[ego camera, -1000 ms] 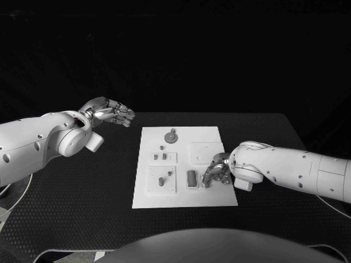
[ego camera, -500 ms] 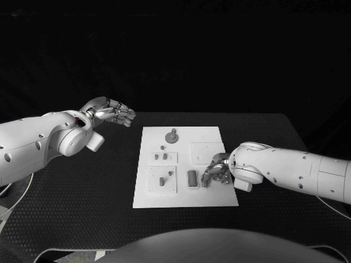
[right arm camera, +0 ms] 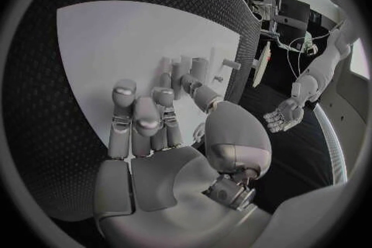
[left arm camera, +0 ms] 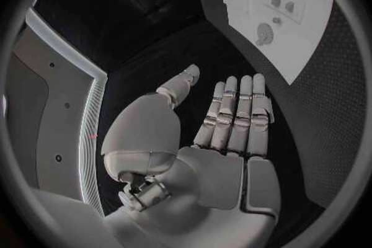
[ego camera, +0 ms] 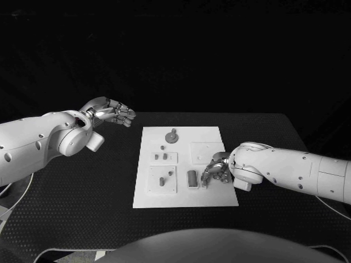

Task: Assemble the parts on the task board

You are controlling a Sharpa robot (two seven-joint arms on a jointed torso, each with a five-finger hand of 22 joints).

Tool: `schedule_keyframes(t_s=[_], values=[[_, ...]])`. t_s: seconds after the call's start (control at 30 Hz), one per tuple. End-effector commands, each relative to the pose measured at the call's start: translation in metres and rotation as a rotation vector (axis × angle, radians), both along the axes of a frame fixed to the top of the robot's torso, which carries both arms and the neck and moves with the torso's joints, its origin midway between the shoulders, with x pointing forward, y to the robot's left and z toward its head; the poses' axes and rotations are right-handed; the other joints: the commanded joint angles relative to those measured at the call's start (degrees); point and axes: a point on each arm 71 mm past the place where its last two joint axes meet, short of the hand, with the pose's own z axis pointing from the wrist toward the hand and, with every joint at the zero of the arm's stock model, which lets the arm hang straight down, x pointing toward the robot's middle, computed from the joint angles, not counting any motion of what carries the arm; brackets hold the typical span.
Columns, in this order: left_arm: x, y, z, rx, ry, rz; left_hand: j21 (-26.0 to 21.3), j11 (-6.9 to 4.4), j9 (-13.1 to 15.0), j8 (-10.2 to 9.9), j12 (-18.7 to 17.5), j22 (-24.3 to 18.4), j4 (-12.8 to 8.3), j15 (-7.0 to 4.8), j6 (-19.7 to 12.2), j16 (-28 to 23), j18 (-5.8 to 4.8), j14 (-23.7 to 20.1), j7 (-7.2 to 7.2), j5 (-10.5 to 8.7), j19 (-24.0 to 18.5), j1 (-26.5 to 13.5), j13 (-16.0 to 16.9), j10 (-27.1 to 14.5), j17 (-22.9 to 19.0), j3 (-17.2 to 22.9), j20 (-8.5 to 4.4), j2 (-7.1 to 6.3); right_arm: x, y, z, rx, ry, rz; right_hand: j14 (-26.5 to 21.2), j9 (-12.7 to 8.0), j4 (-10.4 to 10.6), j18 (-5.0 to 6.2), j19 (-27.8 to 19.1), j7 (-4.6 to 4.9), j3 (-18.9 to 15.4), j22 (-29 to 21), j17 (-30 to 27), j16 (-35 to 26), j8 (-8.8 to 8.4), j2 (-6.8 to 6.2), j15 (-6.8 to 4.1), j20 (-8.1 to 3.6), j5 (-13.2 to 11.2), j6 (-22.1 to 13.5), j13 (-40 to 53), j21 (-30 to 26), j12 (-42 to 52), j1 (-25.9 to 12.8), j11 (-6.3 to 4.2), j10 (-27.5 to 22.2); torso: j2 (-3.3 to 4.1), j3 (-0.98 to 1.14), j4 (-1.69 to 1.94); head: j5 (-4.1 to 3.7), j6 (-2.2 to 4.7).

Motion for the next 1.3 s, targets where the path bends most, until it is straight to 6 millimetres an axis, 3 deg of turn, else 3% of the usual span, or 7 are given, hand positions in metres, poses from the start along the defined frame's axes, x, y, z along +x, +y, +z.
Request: schedule_keyframes(t_s=[0.03, 0.93, 1.3], values=[[-0.0003, -0.0025, 0.0005, -0.009, 0.003, -0.014, 0.1, 0.14, -0.1, 0.3, -0.2, -0.1, 0.4, 0.05, -0.5, -0.4, 0.66, 0.3, 0.13, 0.21, 0.0, -0.4, -0.1, 0.4, 0.1, -0.1, -0.18, -0.04, -0.0015, 0.0027, -0.0009, 0.002, 0.012, 0.035, 0.1, 0.0, -0.1, 1.63, 0.3, 0.02, 0.4, 0.2, -0.1, -0.1, -0.09, -0.06, -0.29, 0.02, -0.1, 0.3, 0.0, 0.0, 0.2, -0.1, -0.18, 0.2, 0.0, -0.01, -0.01, 0.03, 0.0], [-0.0003, -0.0025, 0.0005, -0.008, 0.003, -0.013, 0.1, 0.15, -0.1, 0.3, -0.2, -0.1, 0.4, 0.05, -0.5, -0.5, 0.66, 0.3, 0.13, 0.21, 0.0, -0.4, -0.1, 0.4, 0.1, -0.1, -0.18, -0.05, -0.0021, 0.0053, -0.0027, 0.007, 0.011, 0.037, -0.1, -0.1, -0.1, 1.63, 0.1, 0.21, 0.4, 0.1, -0.2, -0.3, -0.35, -0.77, -0.21, 0.07, -0.2, -0.2, -0.1, -0.2, 0.0, -0.6, -0.01, -0.1, 0.0, 0.0, -0.02, 0.05, 0.0], [-0.0002, -0.002, 0.0005, -0.007, 0.003, -0.012, 0.1, 0.14, -0.1, 0.3, -0.2, -0.1, 0.4, 0.05, -0.5, -0.5, 0.67, 0.3, 0.12, 0.21, 0.0, -0.3, -0.1, 0.4, 0.2, -0.1, -0.19, -0.06, -0.0033, 0.0069, -0.0029, 0.012, 0.01, 0.048, -0.5, -0.4, 1.4, 1.63, -0.2, 0.7, 0.8, -0.2, -0.4, -0.8, -1.01, -5.25, 0.17, 0.09, -0.2, -1.6, -0.2, -0.7, -0.4, -1.1, 0.47, -1.0, 0.01, 0.0, 0.01, 0.03, 0.0]])
